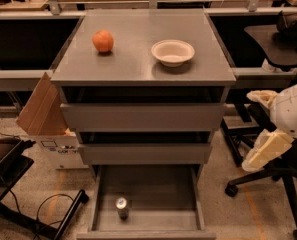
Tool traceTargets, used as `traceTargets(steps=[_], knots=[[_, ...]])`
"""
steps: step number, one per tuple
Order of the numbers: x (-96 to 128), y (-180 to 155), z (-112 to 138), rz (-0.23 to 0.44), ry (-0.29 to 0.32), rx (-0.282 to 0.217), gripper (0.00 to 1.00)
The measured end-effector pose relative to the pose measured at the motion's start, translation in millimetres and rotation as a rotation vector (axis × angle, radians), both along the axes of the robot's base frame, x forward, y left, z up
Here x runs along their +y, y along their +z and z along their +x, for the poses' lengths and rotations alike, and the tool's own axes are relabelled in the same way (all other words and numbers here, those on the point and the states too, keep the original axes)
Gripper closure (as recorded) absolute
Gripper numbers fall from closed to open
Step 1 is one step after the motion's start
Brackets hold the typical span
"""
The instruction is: Pick redbull can from bottom drawer and place on counter
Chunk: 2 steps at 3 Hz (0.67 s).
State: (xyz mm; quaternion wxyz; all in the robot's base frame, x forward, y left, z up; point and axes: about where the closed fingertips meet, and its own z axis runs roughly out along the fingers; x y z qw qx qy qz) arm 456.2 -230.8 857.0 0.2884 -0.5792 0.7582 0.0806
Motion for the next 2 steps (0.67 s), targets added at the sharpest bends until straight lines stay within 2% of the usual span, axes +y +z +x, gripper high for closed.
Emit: traceTargets(steps=[1, 2], knots=[[4.2, -55.3, 29.0, 0.220, -0.005, -0.088, 0.00], [16.1, -109.9, 55.9, 0.326, 0.054, -0.176, 0.00]])
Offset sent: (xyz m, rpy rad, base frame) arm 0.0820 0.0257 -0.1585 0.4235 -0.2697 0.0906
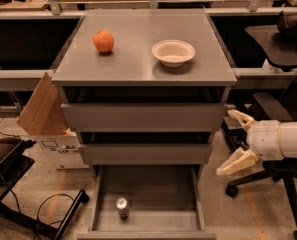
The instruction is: Pick redbull can from bottom drawer and place on counter
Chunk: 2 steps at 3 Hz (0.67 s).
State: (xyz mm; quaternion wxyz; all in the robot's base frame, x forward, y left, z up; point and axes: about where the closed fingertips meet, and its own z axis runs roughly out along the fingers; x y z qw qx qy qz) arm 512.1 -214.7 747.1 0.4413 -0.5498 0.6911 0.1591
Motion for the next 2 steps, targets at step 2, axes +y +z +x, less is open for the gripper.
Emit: traceTargets(steps=[2], knots=[[9.6, -30.7, 3.9, 0.049, 0.007, -0.008, 0.00]])
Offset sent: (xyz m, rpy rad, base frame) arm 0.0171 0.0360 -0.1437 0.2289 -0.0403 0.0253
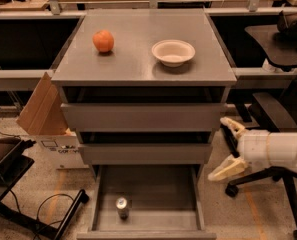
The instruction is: Pick redbull can from bottom drawer and place on counter
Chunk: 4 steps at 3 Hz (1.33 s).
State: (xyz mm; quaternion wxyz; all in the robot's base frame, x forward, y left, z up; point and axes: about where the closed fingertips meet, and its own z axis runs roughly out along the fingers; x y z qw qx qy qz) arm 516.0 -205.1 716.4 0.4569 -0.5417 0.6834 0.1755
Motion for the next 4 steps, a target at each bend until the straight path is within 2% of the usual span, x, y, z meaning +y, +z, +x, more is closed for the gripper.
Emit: traceTargets(steps=[1, 2, 3, 4], knots=[[31.2, -80.2, 9.1, 0.105, 0.030, -0.019, 0.00], [62.7, -152.5, 15.0, 0.184, 0.064, -0.045, 0.00], [89.1, -222.4, 18.8, 0.230, 0.097, -0.024, 0.00], [116.9, -289.0, 21.0, 0.253, 0.124, 0.037, 0.00]])
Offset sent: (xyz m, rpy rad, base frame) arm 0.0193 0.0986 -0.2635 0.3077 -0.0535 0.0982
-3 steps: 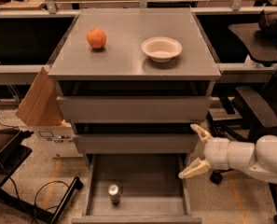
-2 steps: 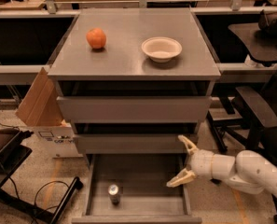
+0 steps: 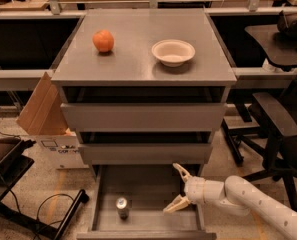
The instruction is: Pick redbull can from bottom drawer and place on counter
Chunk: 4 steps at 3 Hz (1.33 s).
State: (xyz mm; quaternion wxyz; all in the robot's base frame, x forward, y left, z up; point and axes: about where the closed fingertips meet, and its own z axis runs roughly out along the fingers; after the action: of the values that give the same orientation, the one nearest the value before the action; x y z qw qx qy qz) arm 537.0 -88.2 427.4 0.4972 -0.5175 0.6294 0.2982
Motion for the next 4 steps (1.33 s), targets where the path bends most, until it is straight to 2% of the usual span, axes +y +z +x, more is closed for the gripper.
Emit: traceTargets(steps=[1, 2, 3, 4], knots=[[0.0, 0.0, 0.0, 0.000, 0.000, 0.000, 0.00], [15.7, -34.3, 11.9, -0.033, 0.040, 0.025, 0.00], [50.8, -102.3, 26.4, -0.055, 0.124, 0.056, 0.00], [85.4, -167.8, 31.4, -0.048, 0.204, 0.089, 0.00]])
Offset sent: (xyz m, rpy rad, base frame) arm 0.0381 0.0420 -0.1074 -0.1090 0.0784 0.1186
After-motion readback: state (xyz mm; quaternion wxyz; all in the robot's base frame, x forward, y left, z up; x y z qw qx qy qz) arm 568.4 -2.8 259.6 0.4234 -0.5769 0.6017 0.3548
